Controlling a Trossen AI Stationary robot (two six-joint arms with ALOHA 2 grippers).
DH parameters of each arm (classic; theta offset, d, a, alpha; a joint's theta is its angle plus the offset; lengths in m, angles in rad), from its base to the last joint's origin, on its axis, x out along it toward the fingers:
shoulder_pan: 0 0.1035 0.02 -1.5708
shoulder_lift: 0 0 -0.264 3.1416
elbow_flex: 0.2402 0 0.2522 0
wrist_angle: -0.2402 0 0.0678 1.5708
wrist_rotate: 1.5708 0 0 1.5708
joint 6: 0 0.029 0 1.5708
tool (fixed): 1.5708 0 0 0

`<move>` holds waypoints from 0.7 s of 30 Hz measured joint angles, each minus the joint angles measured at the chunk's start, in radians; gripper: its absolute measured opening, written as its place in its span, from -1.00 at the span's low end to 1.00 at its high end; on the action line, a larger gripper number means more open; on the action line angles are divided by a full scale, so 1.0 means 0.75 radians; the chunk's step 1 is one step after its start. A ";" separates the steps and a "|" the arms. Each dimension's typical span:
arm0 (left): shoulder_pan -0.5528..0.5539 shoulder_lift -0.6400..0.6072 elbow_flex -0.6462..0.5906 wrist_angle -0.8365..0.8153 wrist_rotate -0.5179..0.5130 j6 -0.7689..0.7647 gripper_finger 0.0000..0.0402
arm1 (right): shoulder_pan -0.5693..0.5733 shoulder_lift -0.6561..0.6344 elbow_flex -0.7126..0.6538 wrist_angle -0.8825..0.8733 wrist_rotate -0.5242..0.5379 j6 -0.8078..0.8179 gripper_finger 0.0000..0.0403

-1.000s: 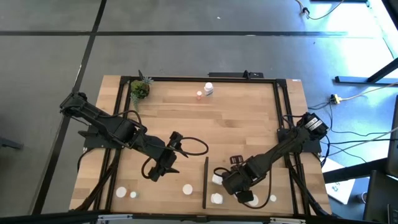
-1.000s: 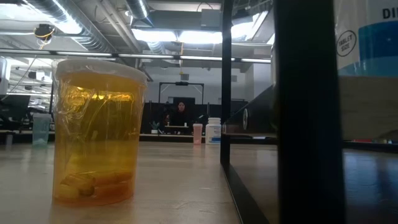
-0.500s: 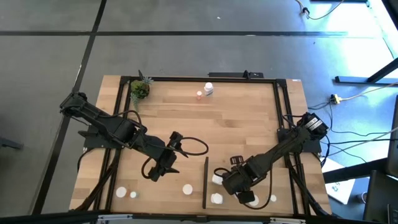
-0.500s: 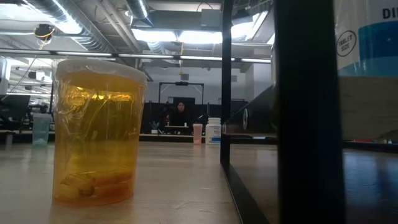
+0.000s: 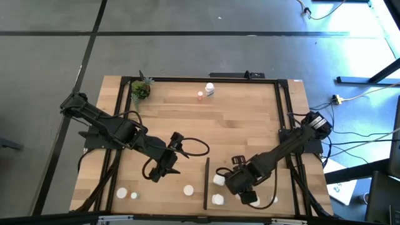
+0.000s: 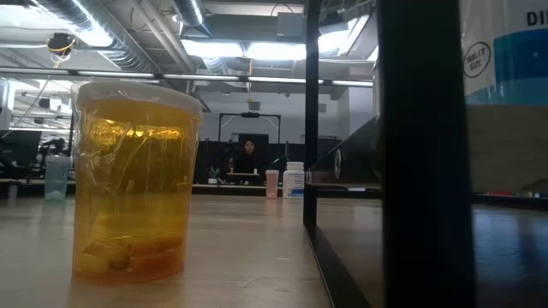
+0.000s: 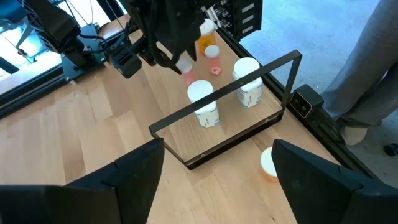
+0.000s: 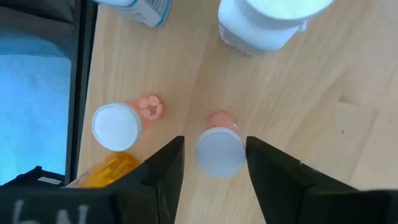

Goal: Pick and place medicine bottles onto shelf by color
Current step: Put the top right pink pill bottle on the shelf

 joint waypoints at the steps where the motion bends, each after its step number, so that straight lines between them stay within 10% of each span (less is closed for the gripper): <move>1: 0.000 0.000 0.000 0.000 0.000 0.000 0.46 | 0.000 -0.006 0.000 0.000 0.000 0.000 -0.14; 21: 0.000 -0.001 0.001 -0.006 0.000 -0.052 0.46 | -0.095 -0.056 0.401 -0.129 0.084 -0.168 -0.14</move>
